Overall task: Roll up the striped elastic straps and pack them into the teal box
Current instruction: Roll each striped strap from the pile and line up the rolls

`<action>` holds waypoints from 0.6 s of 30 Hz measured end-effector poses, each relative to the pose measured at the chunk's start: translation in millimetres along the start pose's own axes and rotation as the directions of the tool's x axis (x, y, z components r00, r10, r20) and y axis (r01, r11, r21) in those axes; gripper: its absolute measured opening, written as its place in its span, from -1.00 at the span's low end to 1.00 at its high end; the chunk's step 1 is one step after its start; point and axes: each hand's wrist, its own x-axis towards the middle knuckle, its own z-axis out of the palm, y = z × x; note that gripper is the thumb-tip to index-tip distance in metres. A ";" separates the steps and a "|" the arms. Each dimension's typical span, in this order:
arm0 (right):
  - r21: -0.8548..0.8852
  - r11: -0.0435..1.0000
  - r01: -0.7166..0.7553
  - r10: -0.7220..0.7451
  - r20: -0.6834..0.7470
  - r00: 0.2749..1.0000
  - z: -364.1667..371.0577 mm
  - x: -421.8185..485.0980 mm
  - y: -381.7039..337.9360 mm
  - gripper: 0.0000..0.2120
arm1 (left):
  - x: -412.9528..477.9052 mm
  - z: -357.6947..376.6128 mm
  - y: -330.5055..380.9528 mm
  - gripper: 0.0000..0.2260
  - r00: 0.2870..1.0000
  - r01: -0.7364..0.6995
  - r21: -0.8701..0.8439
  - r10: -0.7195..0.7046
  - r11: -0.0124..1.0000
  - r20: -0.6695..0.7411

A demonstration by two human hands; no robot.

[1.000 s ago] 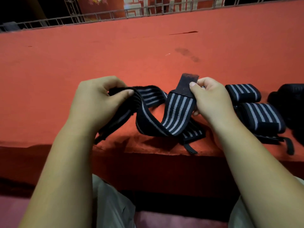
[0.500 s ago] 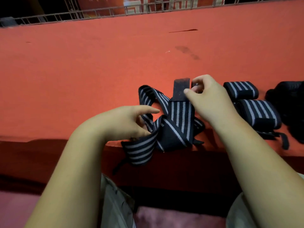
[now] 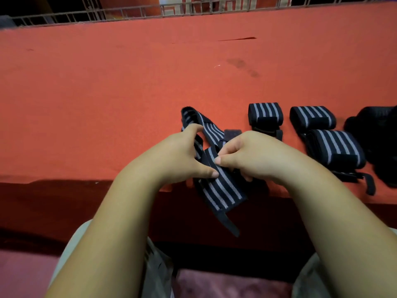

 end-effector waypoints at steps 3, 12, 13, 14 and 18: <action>0.135 0.991 0.011 -0.003 -0.060 0.998 3.7 6.6 9.0 -0.86 | 2.4 0.0 -0.4 -0.32 0.998 0.000 -0.061 -0.003 0.998 -0.056; 0.322 0.943 0.084 -0.056 -0.096 0.994 2.5 11.9 14.3 -0.89 | 1.8 -5.0 0.8 -0.85 0.993 -0.077 -0.049 0.072 0.996 -0.095; 0.329 0.941 0.077 -0.050 -0.088 0.995 1.1 11.6 13.9 -0.88 | 2.3 -6.1 0.1 -0.85 0.991 -0.046 -0.067 0.037 0.997 -0.130; 0.334 0.940 0.064 -0.040 -0.080 0.996 -1.1 11.1 13.3 -0.87 | 3.0 -7.9 -2.4 -0.84 0.984 -0.009 -0.084 -0.006 0.996 -0.179; 0.351 0.936 0.035 -0.038 0.004 0.999 -12.3 3.7 10.4 -0.80 | 11.0 -22.1 -27.4 -0.84 0.851 0.219 -0.140 -0.259 0.966 -0.457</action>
